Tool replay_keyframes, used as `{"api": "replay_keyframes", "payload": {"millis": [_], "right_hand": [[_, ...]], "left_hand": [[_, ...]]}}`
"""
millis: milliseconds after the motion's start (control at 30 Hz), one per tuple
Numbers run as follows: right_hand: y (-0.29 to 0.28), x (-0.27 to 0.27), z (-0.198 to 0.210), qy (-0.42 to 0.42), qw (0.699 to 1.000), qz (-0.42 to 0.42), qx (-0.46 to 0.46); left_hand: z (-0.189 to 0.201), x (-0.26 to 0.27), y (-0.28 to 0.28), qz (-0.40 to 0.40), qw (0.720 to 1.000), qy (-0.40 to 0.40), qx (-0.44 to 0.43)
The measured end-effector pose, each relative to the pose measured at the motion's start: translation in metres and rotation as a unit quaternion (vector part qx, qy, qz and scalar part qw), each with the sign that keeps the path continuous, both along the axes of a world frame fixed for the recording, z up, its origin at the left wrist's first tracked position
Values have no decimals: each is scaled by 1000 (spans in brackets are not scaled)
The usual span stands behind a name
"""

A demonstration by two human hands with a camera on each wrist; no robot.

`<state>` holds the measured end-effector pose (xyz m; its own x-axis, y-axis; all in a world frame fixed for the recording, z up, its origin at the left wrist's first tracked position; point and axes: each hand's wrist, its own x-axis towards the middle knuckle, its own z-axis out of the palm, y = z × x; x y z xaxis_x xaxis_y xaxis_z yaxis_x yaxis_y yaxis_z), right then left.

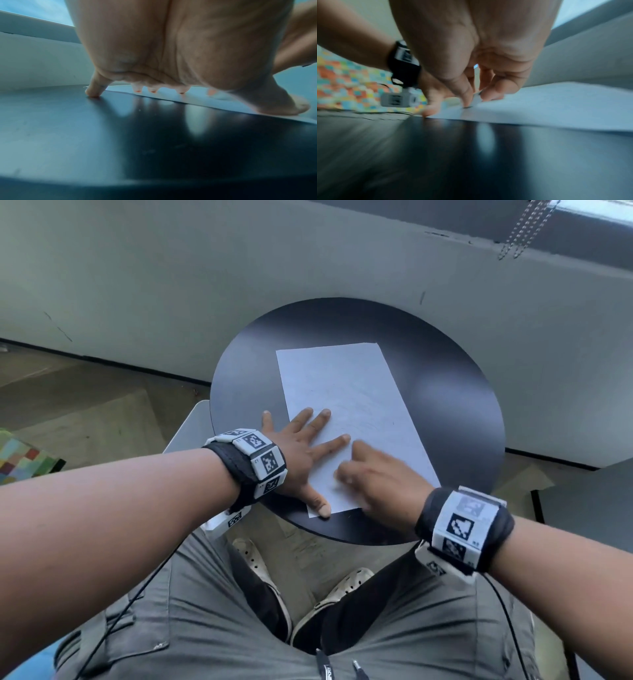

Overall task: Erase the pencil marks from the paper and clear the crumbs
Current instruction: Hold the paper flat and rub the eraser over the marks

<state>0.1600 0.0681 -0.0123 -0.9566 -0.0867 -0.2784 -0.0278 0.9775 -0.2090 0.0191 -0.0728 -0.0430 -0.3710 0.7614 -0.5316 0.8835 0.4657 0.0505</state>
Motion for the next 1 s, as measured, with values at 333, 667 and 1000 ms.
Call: {"api": "replay_keyframes", "payload": {"millis": [333, 667, 1000], "right_hand": [[5, -18, 5, 16, 1000, -22, -14], [5, -24, 5, 18, 1000, -8, 18], [22, -21, 4, 19, 999, -5, 33]], "left_hand": [[2, 1, 1, 3, 1000, -6, 7], [3, 2, 0, 3, 1000, -3, 7], [4, 4, 3, 11, 1000, 3, -3]]}}
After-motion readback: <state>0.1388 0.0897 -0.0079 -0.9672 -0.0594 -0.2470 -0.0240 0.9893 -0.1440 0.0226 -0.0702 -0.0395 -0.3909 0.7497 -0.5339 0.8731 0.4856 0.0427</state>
